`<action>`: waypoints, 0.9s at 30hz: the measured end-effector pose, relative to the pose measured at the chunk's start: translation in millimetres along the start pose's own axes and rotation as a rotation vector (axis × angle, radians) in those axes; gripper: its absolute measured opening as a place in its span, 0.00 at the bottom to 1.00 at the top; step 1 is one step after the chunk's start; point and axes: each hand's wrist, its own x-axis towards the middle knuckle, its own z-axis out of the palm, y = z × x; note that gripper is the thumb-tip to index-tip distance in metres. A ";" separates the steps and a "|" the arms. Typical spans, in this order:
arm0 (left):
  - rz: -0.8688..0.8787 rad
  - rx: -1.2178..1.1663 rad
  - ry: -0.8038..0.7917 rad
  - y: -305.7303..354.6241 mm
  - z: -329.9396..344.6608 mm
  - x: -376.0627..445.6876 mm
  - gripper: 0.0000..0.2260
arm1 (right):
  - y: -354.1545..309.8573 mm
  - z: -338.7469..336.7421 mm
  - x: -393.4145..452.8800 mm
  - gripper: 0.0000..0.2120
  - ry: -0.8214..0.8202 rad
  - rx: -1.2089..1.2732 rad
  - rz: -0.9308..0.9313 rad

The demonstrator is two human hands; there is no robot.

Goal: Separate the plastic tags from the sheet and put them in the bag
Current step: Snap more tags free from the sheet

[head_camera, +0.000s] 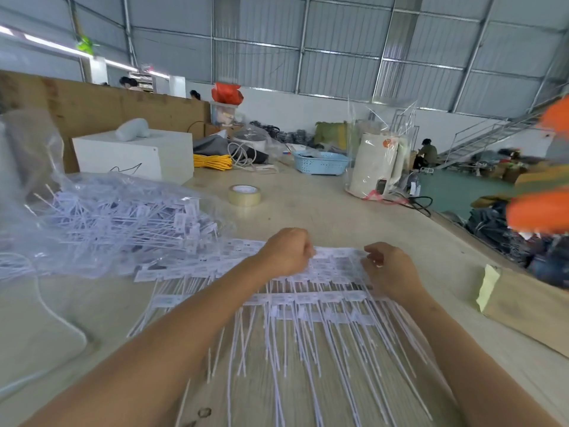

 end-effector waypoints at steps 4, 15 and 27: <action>0.003 -0.274 -0.008 4.8 -31.2 -3.3 0.08 | -6.5 -8.4 2.4 0.14 0.109 0.339 0.101; -0.003 -0.065 -0.194 4.8 -13.7 -7.6 0.10 | -16.4 -7.3 -12.0 0.06 -0.308 0.698 0.149; 0.002 -0.351 -0.007 31.0 35.4 -9.8 0.19 | -15.2 -24.8 -12.1 0.06 -0.472 0.693 0.086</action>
